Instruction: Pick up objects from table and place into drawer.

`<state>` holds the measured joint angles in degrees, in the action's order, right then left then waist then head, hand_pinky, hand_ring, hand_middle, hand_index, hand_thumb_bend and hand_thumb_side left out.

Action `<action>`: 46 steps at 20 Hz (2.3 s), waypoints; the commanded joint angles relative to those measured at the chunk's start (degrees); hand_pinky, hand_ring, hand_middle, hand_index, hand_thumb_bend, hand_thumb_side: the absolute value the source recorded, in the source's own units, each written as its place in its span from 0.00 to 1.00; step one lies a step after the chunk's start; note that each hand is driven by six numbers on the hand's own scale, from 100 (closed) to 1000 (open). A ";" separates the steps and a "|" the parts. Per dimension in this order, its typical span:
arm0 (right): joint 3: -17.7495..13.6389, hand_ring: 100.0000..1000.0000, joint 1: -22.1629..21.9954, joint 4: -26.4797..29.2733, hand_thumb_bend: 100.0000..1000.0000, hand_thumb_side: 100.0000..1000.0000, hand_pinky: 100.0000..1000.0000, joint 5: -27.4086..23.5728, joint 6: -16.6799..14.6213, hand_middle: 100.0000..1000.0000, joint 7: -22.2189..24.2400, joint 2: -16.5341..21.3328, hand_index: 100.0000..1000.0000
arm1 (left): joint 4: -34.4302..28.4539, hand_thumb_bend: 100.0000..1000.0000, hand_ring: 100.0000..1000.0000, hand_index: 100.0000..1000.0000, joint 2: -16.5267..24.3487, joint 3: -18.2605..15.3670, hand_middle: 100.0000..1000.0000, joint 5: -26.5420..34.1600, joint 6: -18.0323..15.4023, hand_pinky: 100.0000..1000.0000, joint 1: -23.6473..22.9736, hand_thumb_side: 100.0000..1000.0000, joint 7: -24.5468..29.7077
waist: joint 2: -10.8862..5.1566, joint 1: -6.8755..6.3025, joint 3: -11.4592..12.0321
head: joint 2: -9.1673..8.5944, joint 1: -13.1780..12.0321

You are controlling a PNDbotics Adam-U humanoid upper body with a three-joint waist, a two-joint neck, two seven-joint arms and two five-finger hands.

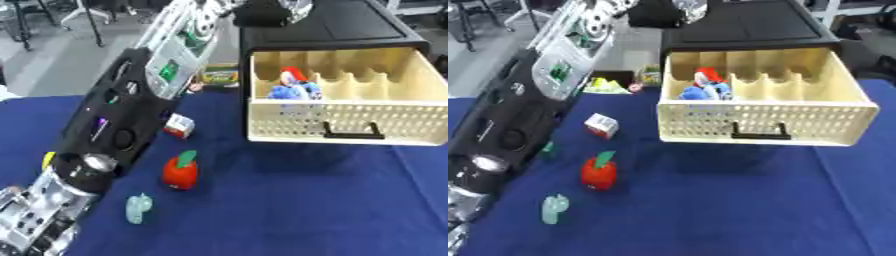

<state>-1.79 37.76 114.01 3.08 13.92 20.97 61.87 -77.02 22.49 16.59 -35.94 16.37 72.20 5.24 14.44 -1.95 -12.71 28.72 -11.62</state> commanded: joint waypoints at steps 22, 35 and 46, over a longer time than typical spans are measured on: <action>8.75 0.59 -1.75 0.58 0.00 0.65 0.32 -30.33 9.69 0.61 15.97 7.86 0.72 | -29.43 0.10 0.63 0.77 16.21 -10.10 0.55 18.08 12.63 0.48 -17.50 0.70 -18.73 | -3.64 2.98 0.48 | 2.95 -1.47; 18.51 0.72 5.28 0.58 0.00 0.75 0.55 -33.27 22.90 0.76 16.18 1.56 0.84 | -37.38 0.11 0.64 0.78 16.89 -10.60 0.57 18.97 12.14 0.50 -21.14 0.70 -19.27 | -4.63 3.71 0.33 | 3.53 1.07; 23.68 0.76 13.32 0.58 0.00 0.79 0.61 -35.20 32.66 0.81 10.58 -5.05 0.90 | -37.57 0.10 0.64 0.78 16.62 -10.93 0.57 18.98 11.45 0.50 -21.57 0.69 -19.58 | -4.42 3.77 1.19 | 2.95 2.37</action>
<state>22.17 50.00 114.17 -31.73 42.35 28.81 56.49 -113.89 37.79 6.54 -16.95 27.94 49.94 -14.04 10.82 1.77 -11.56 31.72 -9.49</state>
